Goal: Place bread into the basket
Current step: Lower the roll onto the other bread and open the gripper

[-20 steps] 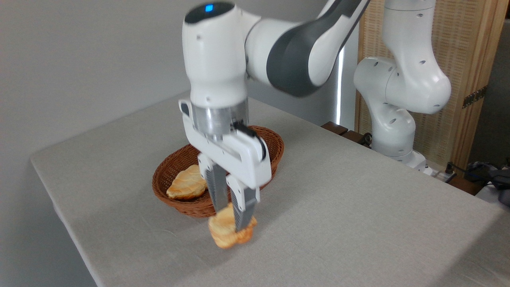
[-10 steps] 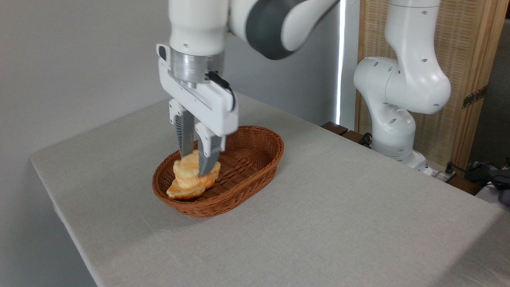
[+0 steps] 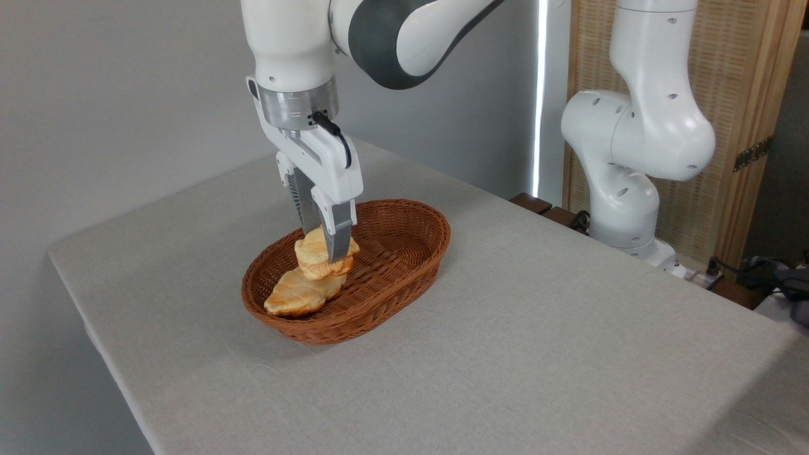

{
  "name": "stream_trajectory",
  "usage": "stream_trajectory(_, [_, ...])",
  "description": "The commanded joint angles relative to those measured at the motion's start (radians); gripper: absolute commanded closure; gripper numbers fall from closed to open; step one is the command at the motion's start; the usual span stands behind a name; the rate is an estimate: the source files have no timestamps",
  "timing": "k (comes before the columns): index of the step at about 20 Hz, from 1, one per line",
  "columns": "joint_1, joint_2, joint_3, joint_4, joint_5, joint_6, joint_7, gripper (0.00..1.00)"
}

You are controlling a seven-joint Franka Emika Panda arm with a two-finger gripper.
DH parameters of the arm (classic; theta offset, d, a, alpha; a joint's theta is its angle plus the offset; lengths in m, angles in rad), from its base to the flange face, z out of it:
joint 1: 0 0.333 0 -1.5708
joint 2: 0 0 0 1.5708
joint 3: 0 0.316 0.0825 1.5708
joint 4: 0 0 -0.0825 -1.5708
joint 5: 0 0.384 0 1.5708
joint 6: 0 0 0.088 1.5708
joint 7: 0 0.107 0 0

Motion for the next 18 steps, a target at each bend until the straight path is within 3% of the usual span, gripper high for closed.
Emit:
stream_trajectory(1, [0.002, -0.003, 0.002, 0.001, 0.036, -0.022, -0.004, 0.0])
stream_trajectory(5, [0.007, 0.001, 0.008, 0.001, 0.048, -0.013, -0.004, 0.0])
stream_trajectory(8, [0.01, 0.009, 0.019, 0.001, 0.105, -0.005, -0.005, 0.0])
stream_trajectory(15, [0.008, 0.03, 0.085, 0.003, 0.096, 0.163, -0.009, 0.0])
stream_trajectory(18, [0.008, 0.046, 0.099, 0.015, 0.094, 0.165, -0.007, 0.0])
